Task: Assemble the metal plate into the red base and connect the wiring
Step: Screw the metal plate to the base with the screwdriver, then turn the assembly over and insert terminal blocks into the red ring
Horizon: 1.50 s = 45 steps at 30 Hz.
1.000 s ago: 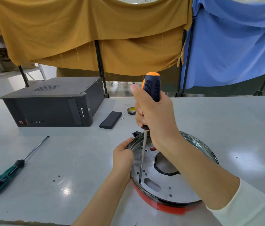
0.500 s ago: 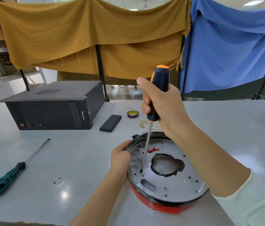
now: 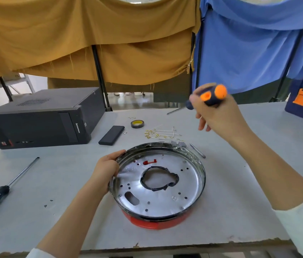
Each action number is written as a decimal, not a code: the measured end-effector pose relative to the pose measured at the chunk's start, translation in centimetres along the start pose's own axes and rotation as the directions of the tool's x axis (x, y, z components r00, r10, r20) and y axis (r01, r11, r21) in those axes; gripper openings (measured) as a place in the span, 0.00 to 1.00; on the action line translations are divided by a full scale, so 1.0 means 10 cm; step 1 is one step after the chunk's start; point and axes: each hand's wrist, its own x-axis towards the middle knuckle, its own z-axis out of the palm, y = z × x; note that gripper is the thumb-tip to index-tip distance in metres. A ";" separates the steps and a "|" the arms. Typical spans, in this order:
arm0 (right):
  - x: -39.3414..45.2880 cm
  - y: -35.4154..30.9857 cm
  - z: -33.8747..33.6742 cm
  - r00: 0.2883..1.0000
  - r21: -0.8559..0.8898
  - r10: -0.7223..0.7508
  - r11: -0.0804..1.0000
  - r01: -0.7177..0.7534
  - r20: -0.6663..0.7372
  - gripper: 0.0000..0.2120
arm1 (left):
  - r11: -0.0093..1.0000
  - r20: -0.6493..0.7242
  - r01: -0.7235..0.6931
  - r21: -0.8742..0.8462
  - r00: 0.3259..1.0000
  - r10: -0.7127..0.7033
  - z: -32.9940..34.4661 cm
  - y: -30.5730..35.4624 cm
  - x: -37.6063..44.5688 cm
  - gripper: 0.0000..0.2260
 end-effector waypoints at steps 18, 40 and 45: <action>-0.34 2.07 -0.25 0.849 -0.763 0.326 0.632 0.131 0.416 0.32 | 1.000 0.017 0.010 0.017 1.000 -0.011 0.00 -0.01 0.07 0.35; -0.02 0.77 0.38 0.737 -0.441 0.451 0.868 -0.229 0.504 0.06 | 0.983 0.010 -0.179 0.050 0.984 0.179 -0.17 0.33 -0.02 0.26; 0.11 0.47 0.37 0.798 -0.246 0.387 0.920 -0.304 0.462 0.04 | 0.885 0.022 -0.464 0.037 0.886 0.463 -0.34 0.67 -0.10 0.28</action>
